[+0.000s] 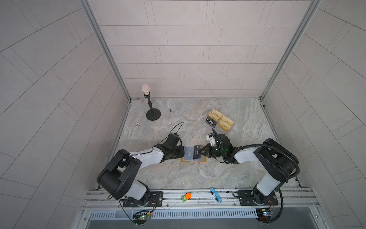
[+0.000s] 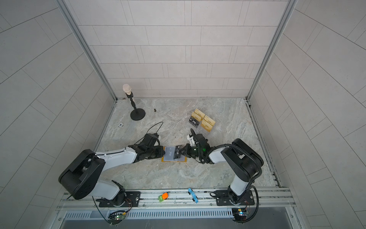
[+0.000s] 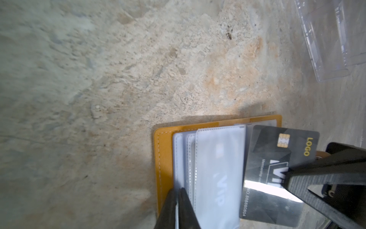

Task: Insert credit cards into a card holder
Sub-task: Insert the credit card into the card slot.

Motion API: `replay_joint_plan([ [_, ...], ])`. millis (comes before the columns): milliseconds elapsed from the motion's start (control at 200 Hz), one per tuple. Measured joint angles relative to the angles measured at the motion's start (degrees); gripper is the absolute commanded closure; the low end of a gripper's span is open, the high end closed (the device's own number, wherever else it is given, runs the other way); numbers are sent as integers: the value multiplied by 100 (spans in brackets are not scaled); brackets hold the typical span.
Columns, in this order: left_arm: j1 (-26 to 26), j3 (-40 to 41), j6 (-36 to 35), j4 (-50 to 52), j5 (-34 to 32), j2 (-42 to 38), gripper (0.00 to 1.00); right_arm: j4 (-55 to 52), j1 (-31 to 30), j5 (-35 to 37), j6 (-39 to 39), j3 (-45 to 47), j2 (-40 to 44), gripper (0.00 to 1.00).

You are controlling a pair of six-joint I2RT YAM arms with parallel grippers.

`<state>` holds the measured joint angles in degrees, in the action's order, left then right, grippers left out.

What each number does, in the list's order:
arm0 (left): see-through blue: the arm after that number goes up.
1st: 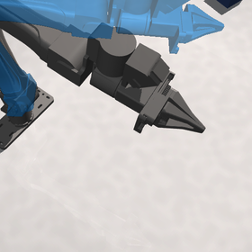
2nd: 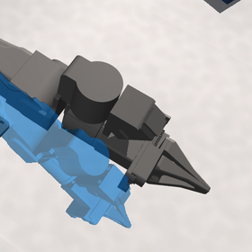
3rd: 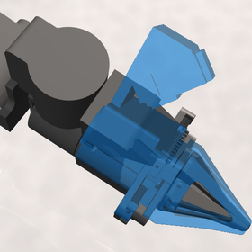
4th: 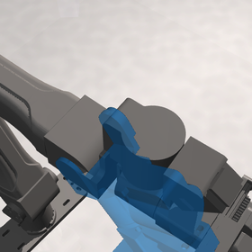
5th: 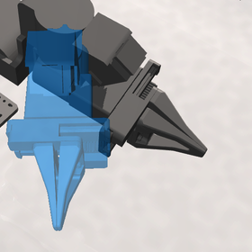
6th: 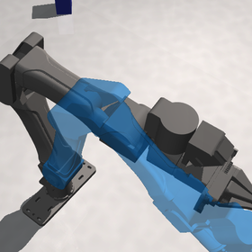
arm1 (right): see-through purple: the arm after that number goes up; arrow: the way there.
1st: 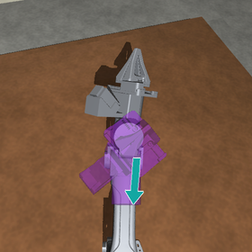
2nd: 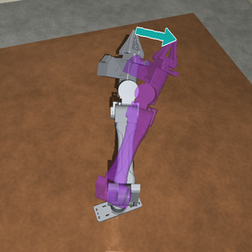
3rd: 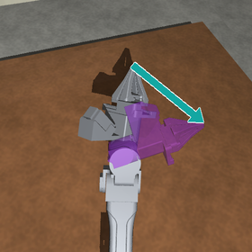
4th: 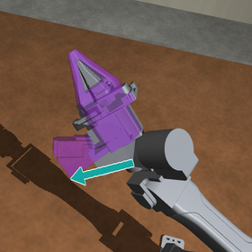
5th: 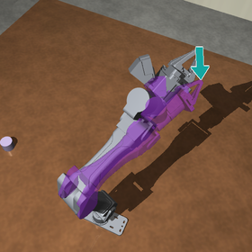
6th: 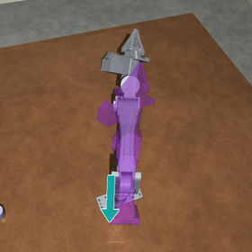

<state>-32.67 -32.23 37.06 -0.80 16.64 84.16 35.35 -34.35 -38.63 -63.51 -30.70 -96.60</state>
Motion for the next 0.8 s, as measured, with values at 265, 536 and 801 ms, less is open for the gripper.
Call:
replay_joint_plan([
  [265,2,-11,-2,24,0,0,89,136,-2,-103,-114,20,-122,100],
  [536,2,-11,-4,26,-2,0,89,-2,-2,-168,11,17,-120,100],
  [801,2,-22,-20,52,-2,0,89,-385,-2,-308,271,-103,-39,100],
])
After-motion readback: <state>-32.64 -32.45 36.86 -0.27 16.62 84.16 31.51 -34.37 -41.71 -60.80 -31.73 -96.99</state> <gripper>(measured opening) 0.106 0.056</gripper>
